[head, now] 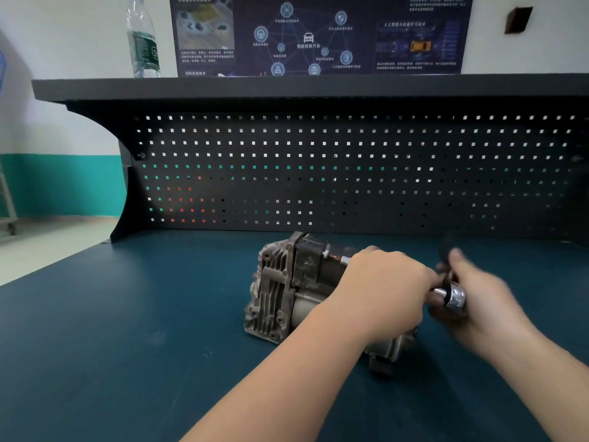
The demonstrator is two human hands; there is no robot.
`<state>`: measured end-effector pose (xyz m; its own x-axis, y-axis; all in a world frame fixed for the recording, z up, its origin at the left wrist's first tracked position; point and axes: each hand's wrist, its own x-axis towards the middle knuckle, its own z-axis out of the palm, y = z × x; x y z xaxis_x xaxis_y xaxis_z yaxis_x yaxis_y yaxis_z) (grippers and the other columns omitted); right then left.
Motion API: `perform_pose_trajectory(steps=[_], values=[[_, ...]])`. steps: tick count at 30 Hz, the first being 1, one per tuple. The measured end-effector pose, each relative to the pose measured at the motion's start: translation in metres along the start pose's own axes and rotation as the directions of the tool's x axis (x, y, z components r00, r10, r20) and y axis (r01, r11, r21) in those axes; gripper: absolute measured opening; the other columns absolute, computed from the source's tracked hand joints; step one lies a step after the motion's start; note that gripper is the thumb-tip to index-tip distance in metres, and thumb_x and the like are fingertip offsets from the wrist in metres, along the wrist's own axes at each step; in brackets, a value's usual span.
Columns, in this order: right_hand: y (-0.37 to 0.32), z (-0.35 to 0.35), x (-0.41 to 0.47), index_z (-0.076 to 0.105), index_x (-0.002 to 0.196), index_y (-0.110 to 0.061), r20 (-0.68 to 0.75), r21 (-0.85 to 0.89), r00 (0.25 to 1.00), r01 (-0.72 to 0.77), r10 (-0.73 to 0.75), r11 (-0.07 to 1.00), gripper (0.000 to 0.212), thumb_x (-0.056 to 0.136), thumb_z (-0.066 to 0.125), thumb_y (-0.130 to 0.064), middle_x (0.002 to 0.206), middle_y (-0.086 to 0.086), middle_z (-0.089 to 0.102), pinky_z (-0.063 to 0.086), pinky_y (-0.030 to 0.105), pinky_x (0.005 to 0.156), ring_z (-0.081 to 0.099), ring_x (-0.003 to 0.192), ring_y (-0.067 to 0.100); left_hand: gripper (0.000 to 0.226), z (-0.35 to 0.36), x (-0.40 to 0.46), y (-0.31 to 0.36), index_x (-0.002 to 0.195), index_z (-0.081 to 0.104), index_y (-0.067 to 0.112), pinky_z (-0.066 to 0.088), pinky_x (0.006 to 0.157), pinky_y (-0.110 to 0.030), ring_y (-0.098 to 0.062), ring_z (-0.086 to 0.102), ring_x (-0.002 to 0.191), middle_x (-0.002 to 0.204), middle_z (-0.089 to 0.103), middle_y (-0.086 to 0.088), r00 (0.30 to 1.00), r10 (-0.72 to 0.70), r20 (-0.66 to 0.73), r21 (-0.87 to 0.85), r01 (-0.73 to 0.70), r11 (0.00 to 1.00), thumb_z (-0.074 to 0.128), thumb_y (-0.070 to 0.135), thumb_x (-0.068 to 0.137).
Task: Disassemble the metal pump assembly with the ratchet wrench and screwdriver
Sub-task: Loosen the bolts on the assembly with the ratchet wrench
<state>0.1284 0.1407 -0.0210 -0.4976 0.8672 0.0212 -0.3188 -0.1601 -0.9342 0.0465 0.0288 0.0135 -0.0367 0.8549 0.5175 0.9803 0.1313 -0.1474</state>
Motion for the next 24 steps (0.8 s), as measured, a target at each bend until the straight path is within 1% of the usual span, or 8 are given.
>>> perform_pose_trajectory(steps=[3, 8, 11, 13, 15, 18, 21, 24], values=[[0.000, 0.003, 0.004, 0.047, 0.074, -0.014, 0.051, 0.093, 0.994, -0.103, 0.099, 0.990, 0.033, 0.101, 0.043, -0.033, 0.046, -0.001, 0.043, 0.024, 0.016, 0.032, 0.031, 0.033, 0.011, 0.011, 0.003, 0.002, -0.003, 0.095, 0.062, 0.030, 0.033, 0.073, -0.030, -0.020, 0.058, 0.098, 0.093, 0.066, 0.003, 0.999, 0.035, 0.016, -0.009, -0.035, 0.999, 0.052, 0.030, 0.093], [-0.023, 0.000, -0.011, 0.052, 0.076, -0.028, 0.140, -0.334, 0.650, 0.741, -0.747, 0.582, 0.034, 0.099, 0.034, -0.044, 0.050, -0.006, 0.052, 0.035, 0.013, 0.043, 0.045, 0.041, 0.003, 0.021, -0.004, 0.004, -0.006, 0.110, 0.062, 0.030, 0.026, 0.064, -0.030, -0.022, 0.055, 0.083, 0.098, 0.066, 0.003, 0.998, 0.031, 0.055, -0.137, -0.023, 0.990, 0.044, 0.033, 0.098], [-0.016, -0.001, -0.007, 0.052, 0.074, -0.022, 0.003, -0.426, 0.796, 0.549, -0.605, 0.719, 0.036, 0.100, 0.037, -0.041, 0.053, -0.001, 0.047, 0.037, 0.026, 0.050, 0.046, 0.049, 0.011, 0.017, 0.000, 0.002, -0.004, 0.103, 0.064, 0.030, 0.024, 0.065, -0.029, -0.020, 0.046, 0.072, 0.088, 0.063, 0.004, 0.999, 0.025, 0.031, -0.058, -0.023, 0.998, 0.049, 0.028, 0.095], [-0.007, -0.001, -0.001, 0.048, 0.072, -0.016, -0.062, -0.214, 0.990, 0.113, -0.129, 0.970, 0.036, 0.101, 0.040, -0.036, 0.059, 0.003, 0.044, 0.032, 0.023, 0.046, 0.040, 0.043, 0.017, 0.014, 0.002, 0.001, -0.001, 0.098, 0.063, 0.028, 0.025, 0.066, -0.030, -0.021, 0.044, 0.069, 0.084, 0.061, 0.003, 1.000, 0.015, 0.015, -0.022, -0.015, 1.000, 0.051, 0.026, 0.093], [-0.002, 0.002, 0.002, 0.044, 0.073, -0.014, 0.047, 0.025, 0.984, -0.172, 0.171, 0.985, 0.033, 0.101, 0.041, -0.032, 0.051, 0.004, 0.041, 0.022, 0.016, 0.035, 0.027, 0.029, 0.010, 0.015, 0.002, 0.001, -0.001, 0.099, 0.064, 0.028, 0.028, 0.068, -0.030, -0.022, 0.048, 0.073, 0.086, 0.063, 0.002, 1.000, 0.014, 0.008, -0.035, -0.014, 0.999, 0.051, 0.026, 0.093], [-0.007, -0.001, 0.003, 0.050, 0.074, -0.016, -0.032, -0.064, 0.984, 0.175, -0.178, 0.982, 0.035, 0.101, 0.043, -0.036, 0.056, 0.001, 0.043, 0.031, 0.023, 0.042, 0.036, 0.043, 0.012, 0.018, 0.001, 0.003, -0.004, 0.104, 0.063, 0.028, 0.034, 0.073, -0.032, -0.022, 0.058, 0.088, 0.095, 0.066, 0.003, 0.998, 0.042, 0.047, -0.089, -0.038, 0.995, 0.047, 0.031, 0.096], [-0.018, -0.001, -0.004, 0.054, 0.075, -0.024, 0.080, -0.328, 0.723, 0.669, -0.687, 0.666, 0.036, 0.098, 0.036, -0.046, 0.050, -0.002, 0.046, 0.035, 0.020, 0.040, 0.041, 0.040, 0.006, 0.022, -0.002, 0.004, -0.007, 0.108, 0.063, 0.027, 0.033, 0.070, -0.032, -0.023, 0.057, 0.087, 0.102, 0.066, 0.003, 0.996, 0.053, 0.074, -0.115, -0.044, 0.992, 0.046, 0.035, 0.097], [-0.013, 0.000, -0.005, 0.054, 0.072, -0.025, -0.016, -0.299, 0.813, 0.552, -0.583, 0.778, 0.037, 0.097, 0.038, -0.047, 0.050, -0.005, 0.046, 0.034, 0.023, 0.043, 0.040, 0.042, 0.008, 0.016, -0.002, 0.002, -0.006, 0.100, 0.065, 0.027, 0.020, 0.061, -0.030, -0.021, 0.041, 0.067, 0.088, 0.063, 0.002, 0.998, 0.035, 0.050, -0.064, -0.032, 0.997, 0.050, 0.031, 0.095]])
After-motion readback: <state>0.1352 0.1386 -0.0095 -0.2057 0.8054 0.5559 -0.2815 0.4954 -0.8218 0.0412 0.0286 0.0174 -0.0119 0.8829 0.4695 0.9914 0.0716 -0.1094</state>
